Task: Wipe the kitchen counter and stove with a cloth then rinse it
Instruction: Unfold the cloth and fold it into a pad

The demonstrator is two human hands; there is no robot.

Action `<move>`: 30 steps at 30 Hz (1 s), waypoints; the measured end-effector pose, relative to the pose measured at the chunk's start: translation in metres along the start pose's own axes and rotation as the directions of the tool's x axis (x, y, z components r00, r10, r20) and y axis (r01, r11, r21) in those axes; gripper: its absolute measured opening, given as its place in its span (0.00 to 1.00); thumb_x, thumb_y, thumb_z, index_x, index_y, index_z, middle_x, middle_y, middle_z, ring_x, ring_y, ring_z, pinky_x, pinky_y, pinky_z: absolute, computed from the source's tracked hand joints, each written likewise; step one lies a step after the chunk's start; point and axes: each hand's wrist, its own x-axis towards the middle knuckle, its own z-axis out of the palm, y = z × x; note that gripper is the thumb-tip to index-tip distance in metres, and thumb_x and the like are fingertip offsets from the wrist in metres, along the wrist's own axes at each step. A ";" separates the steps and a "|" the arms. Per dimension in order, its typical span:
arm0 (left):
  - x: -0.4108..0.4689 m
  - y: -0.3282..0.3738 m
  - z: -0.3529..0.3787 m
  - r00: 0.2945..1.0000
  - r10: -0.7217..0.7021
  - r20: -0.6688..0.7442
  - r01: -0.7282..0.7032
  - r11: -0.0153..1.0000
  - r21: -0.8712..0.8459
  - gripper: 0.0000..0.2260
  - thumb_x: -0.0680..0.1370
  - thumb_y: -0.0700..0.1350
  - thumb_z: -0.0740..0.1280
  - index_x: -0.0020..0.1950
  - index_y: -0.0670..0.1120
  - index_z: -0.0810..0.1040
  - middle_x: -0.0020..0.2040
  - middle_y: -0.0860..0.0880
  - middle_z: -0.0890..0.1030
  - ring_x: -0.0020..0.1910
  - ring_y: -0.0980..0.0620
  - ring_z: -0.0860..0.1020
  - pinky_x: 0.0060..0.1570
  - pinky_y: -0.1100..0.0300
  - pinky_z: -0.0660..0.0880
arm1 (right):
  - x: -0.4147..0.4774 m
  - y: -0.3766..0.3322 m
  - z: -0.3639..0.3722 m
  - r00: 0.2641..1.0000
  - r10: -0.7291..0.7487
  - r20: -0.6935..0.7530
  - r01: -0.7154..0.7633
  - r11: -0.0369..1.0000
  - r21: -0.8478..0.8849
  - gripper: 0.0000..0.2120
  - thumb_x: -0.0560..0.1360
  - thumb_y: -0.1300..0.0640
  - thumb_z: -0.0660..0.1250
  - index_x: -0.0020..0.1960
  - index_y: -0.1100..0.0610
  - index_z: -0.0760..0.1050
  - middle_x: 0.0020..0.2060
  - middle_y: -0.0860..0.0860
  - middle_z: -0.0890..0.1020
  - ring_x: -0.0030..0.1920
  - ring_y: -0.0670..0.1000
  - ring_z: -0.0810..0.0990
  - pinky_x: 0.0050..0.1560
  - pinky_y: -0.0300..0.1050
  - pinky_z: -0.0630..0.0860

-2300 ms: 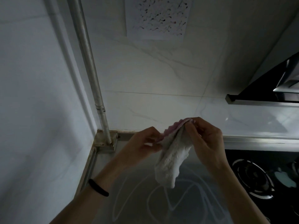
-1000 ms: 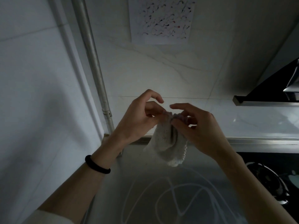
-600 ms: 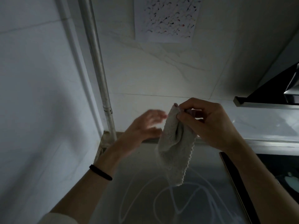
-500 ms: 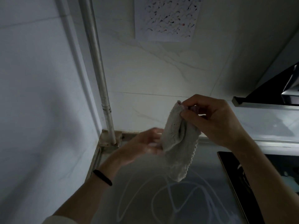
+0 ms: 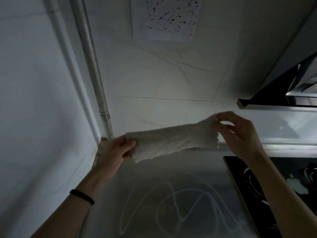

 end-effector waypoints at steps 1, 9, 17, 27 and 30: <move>0.000 0.009 0.000 0.999 0.039 -0.009 -0.039 0.997 0.061 0.08 0.77 0.46 0.72 0.53 0.45 0.87 0.50 0.40 0.87 0.53 0.41 0.85 0.55 0.42 0.80 | -0.004 0.005 0.005 1.000 0.021 -0.012 -0.021 1.000 -0.005 0.08 0.80 0.62 0.70 0.47 0.50 0.81 0.41 0.40 0.85 0.43 0.36 0.83 0.41 0.27 0.75; -0.008 0.053 0.035 0.939 0.318 -0.131 -0.259 0.905 0.336 0.10 0.82 0.41 0.68 0.46 0.37 0.74 0.31 0.42 0.72 0.25 0.49 0.71 0.24 0.61 0.69 | -0.020 0.006 0.054 0.942 0.099 -0.320 -0.099 0.995 0.018 0.06 0.79 0.55 0.72 0.44 0.47 0.83 0.36 0.39 0.85 0.39 0.40 0.83 0.38 0.32 0.77; -0.010 0.055 0.023 0.936 0.123 -0.330 -0.090 0.989 0.114 0.07 0.82 0.43 0.68 0.47 0.50 0.85 0.40 0.51 0.86 0.40 0.55 0.85 0.35 0.63 0.81 | -0.025 0.010 0.064 0.830 0.319 -0.458 -0.255 0.947 0.198 0.07 0.79 0.50 0.71 0.45 0.48 0.86 0.36 0.39 0.85 0.40 0.37 0.83 0.43 0.41 0.79; -0.029 0.045 0.042 0.953 0.131 -0.274 -0.080 0.978 0.191 0.05 0.83 0.46 0.69 0.56 0.51 0.84 0.47 0.51 0.86 0.51 0.47 0.85 0.50 0.49 0.83 | -0.042 -0.005 0.091 0.873 0.313 -0.373 -0.258 0.947 0.190 0.07 0.79 0.48 0.72 0.45 0.48 0.87 0.35 0.38 0.86 0.37 0.39 0.84 0.38 0.40 0.77; -0.045 0.057 0.074 0.948 0.290 -0.132 -0.240 0.921 0.306 0.05 0.84 0.50 0.68 0.57 0.51 0.82 0.47 0.55 0.85 0.47 0.57 0.84 0.47 0.62 0.82 | -0.046 -0.030 0.108 0.911 0.249 -0.329 -0.193 0.962 0.195 0.10 0.79 0.47 0.73 0.40 0.46 0.86 0.30 0.43 0.85 0.30 0.44 0.83 0.34 0.47 0.80</move>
